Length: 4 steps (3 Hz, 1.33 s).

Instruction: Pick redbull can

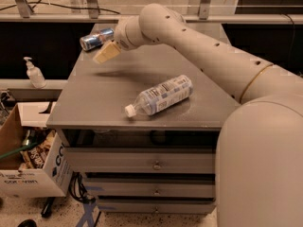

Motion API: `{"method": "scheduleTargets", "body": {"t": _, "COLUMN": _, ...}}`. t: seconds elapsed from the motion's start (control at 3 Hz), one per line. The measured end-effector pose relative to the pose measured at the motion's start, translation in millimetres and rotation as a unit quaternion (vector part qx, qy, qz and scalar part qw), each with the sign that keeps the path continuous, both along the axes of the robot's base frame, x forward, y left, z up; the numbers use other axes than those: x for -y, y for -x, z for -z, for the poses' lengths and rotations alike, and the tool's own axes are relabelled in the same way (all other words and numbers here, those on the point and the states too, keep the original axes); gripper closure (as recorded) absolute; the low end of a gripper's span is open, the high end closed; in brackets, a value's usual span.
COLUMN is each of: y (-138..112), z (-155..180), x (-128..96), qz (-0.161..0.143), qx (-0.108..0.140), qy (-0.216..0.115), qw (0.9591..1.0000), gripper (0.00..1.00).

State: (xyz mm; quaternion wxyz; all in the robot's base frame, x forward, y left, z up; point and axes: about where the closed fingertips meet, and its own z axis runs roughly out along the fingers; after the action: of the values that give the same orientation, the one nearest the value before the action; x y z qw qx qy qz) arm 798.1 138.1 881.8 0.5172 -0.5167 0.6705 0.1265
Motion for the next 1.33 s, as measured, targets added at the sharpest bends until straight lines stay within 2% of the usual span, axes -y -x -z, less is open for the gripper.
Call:
{"method": "scheduleTargets", "body": {"t": 0.67, "y": -30, "z": 10, "x": -22, "qz": -0.015, "qx": -0.018, "qy": -0.073, "qw": 0.997, "gripper": 0.0}}
{"method": "scheduleTargets", "body": {"t": 1.0, "y": -42, "z": 9, "x": -28, "qz": -0.014, "qx": -0.029, "qy": -0.09, "qw": 0.9955, "gripper": 0.0}}
{"method": "scheduleTargets", "body": {"t": 1.33, "y": -52, "z": 6, "x": -33, "qz": -0.002, "qx": -0.042, "qy": -0.088, "qw": 0.9953, "gripper": 0.0}}
